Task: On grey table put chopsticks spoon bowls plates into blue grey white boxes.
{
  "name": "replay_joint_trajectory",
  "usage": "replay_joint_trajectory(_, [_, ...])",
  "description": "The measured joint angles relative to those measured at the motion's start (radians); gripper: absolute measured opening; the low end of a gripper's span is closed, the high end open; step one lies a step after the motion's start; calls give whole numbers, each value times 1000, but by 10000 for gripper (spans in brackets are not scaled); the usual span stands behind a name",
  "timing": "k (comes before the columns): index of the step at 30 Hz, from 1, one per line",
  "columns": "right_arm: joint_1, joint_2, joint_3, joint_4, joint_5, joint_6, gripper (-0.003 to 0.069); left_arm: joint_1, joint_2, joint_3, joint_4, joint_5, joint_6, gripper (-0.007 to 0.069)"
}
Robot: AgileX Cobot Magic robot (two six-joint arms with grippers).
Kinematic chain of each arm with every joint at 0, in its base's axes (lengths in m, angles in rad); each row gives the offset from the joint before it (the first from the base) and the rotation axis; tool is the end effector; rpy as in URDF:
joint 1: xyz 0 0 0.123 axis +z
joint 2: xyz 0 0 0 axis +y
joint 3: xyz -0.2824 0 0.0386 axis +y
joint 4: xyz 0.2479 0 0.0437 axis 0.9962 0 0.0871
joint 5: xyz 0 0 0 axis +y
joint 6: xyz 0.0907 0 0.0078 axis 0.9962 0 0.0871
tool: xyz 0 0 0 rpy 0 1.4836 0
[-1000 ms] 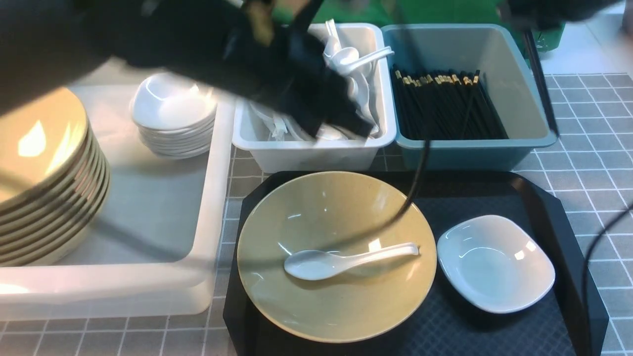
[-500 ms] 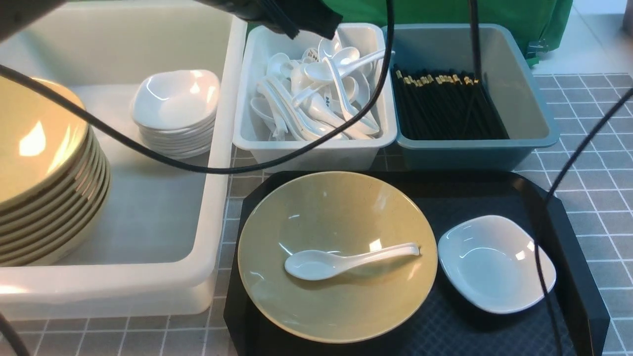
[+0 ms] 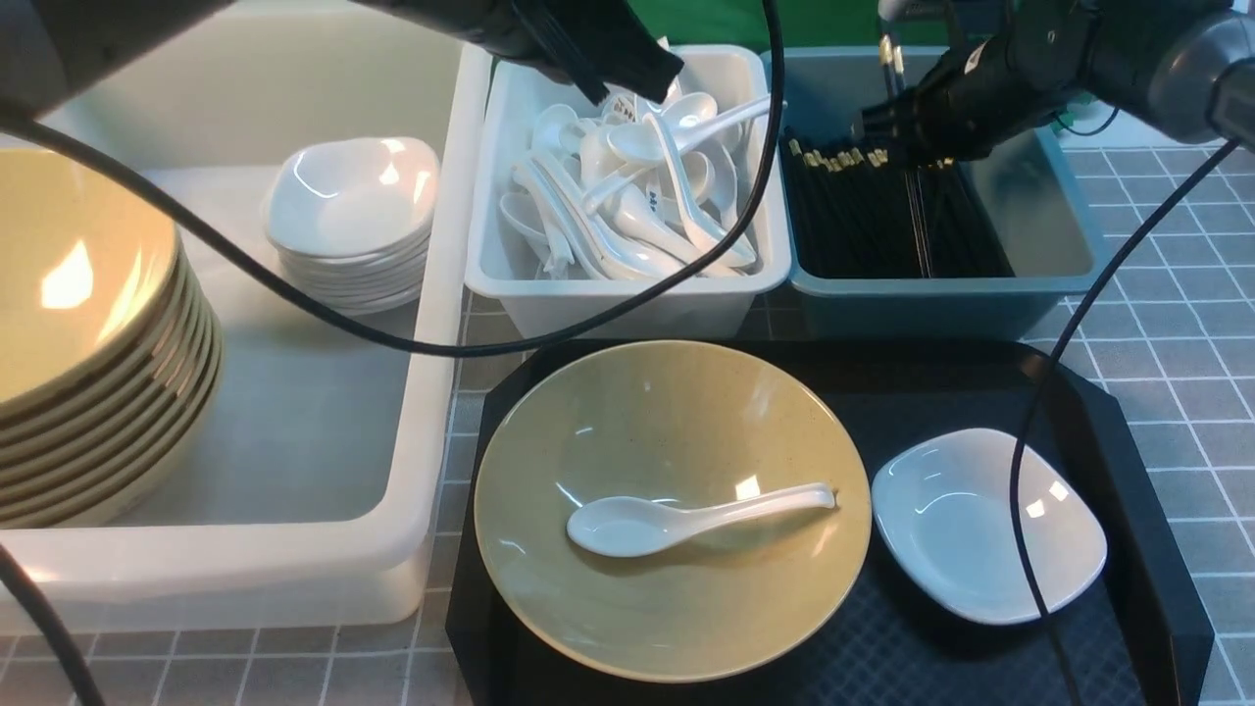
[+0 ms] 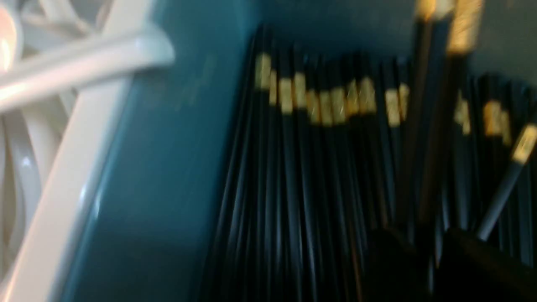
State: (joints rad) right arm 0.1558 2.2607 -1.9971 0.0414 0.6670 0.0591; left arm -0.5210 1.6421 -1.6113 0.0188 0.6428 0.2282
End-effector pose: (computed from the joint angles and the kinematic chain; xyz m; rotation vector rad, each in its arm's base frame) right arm 0.5140 0.0831 0.2258 -0.0894 2.4169 0.1444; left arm 0.3331 -0.1900 0.3875 0.7997 2.0074 -0.1483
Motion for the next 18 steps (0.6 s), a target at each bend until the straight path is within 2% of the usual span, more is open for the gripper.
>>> replay_joint_trajectory(4, [0, -41, -35, 0, 148, -13, 347, 0, -17, 0, 15, 43, 4, -11])
replay_joint_trajectory(6, [0, -74, -61, 1, 236, -53, 373, 0, -45, 0, 22, 79, 4, -11])
replay_joint_trajectory(13, [63, -250, -104, 48, 530, -315, 391, 0, -241, 93, 48, 289, -1, -11])
replay_joint_trajectory(18, [177, -368, -32, 124, 574, -472, 391, 0, -412, 346, 48, 331, -51, -11])
